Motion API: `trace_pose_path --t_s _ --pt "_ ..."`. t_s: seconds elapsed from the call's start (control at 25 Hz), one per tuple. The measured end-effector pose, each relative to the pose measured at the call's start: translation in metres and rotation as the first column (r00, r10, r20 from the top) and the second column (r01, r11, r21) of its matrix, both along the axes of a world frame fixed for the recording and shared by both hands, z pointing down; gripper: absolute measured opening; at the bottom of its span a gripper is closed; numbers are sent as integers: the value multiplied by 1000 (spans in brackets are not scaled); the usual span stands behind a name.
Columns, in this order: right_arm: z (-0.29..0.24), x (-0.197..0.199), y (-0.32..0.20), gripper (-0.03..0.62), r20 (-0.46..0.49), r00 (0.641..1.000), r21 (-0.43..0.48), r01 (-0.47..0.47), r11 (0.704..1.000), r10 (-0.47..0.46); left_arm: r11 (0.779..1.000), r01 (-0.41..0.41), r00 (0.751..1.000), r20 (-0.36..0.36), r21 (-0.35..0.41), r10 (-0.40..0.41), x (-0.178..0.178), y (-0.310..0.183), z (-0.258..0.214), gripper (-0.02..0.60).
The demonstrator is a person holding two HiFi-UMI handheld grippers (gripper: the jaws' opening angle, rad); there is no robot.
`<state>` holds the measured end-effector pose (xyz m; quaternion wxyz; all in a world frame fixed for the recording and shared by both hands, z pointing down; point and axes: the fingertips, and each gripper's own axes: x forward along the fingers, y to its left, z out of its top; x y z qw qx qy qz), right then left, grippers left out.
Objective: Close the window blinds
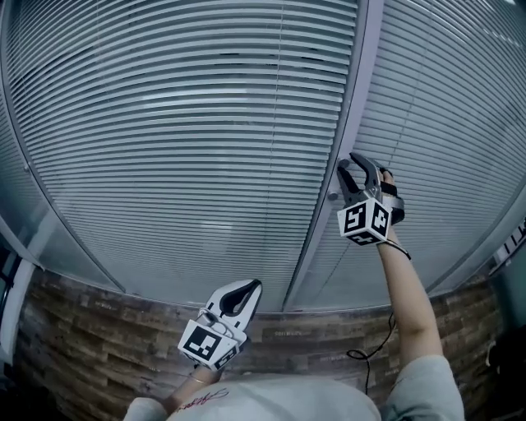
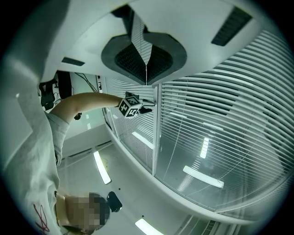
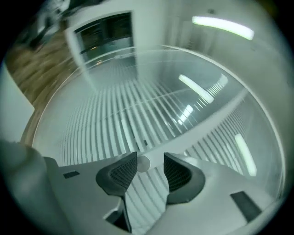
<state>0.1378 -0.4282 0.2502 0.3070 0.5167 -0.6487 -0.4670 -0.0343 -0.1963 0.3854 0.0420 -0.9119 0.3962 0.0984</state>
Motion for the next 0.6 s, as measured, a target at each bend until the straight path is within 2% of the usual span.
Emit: trace_pose_path --t_s 0.04,0.08,0.16,0.28,0.36,0.44,0.6 --pt "-2 5 -2 170 186 983 -30 10 999 -4 1000 0 1000 -4 -2 0 -1 -1 0 18" --pt "0 9 -5 173 348 938 -58 27 998 -5 1000 2 1000 -7 -3 -2 -1 -1 0 18" --pt "7 13 -10 173 585 811 -98 76 992 -4 1000 4 1000 -10 -4 -4 -2 0 -1 18" --pt "13 13 -15 173 787 617 -113 155 981 -7 1000 6 1000 -19 -13 -7 -2 1 1 18" --pt "11 14 -18 173 849 528 -88 167 982 -13 1000 10 1000 -21 -25 -11 -3 0 4 18" --pt "6 14 -18 173 870 492 -55 148 987 -26 999 19 1000 -23 -37 -20 -9 2 7 18" --pt "5 13 -22 172 887 462 -58 123 991 -5 998 45 998 -35 -54 -47 -20 3 10 18"
